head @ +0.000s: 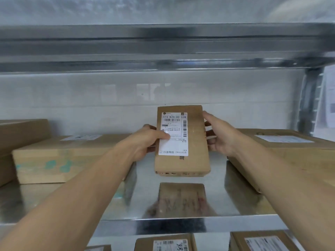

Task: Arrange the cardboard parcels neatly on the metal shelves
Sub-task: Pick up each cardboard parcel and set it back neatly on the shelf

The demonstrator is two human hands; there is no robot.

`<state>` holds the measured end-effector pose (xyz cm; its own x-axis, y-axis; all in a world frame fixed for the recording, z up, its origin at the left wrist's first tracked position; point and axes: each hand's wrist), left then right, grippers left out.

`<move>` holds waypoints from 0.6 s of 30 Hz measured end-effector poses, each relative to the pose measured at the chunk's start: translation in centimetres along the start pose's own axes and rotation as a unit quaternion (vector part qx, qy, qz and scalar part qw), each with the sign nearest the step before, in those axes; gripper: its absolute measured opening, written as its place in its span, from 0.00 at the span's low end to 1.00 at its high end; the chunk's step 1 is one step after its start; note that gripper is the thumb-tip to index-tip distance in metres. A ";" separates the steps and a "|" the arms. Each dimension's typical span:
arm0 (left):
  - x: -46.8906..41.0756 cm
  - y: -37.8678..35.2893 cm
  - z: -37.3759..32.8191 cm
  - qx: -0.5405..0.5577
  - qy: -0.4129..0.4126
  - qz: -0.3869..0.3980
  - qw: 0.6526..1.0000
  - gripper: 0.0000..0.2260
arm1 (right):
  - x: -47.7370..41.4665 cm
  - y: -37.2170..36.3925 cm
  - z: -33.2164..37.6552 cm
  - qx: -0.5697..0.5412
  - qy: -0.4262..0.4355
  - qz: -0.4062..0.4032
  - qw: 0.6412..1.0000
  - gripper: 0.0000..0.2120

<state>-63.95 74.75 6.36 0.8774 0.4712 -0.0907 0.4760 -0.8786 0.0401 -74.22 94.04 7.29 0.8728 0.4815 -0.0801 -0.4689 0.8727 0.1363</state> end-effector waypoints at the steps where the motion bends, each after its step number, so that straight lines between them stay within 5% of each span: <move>1: 0.1 0.1 0.0 0.000 -0.019 0.002 1.000 0.26 | 0.3 0.0 0.0 -0.013 0.003 0.000 1.000 0.20; 6: 0.9 0.3 0.6 -0.037 -0.061 0.080 0.994 0.50 | 1.1 0.1 -0.7 -0.057 0.004 0.003 0.998 0.24; 9: 1.5 0.2 1.3 -0.017 -0.055 0.091 0.994 0.41 | 1.6 0.5 -0.9 -0.092 -0.004 -0.006 0.996 0.27; 13: 2.0 0.6 0.2 0.110 -0.010 0.074 0.991 0.14 | 1.8 0.9 -0.5 -0.081 -0.017 -0.011 0.996 0.29; 18: 0.6 1.5 -1.8 0.094 0.066 0.026 0.993 0.30 | 1.4 1.4 0.8 -0.031 -0.051 0.001 0.998 0.27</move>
<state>-62.59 73.85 8.17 0.9063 0.4209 0.0387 0.4218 -0.8947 -0.1468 -73.51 95.89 8.14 0.8801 0.4743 0.0223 -0.4745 0.8770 0.0751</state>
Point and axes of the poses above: each hand's wrist, its own x-axis away from the middle knuckle, its own y-axis out of the back of the hand, z = x × y, and after that the axes turned 8 degrees about x, right-handed
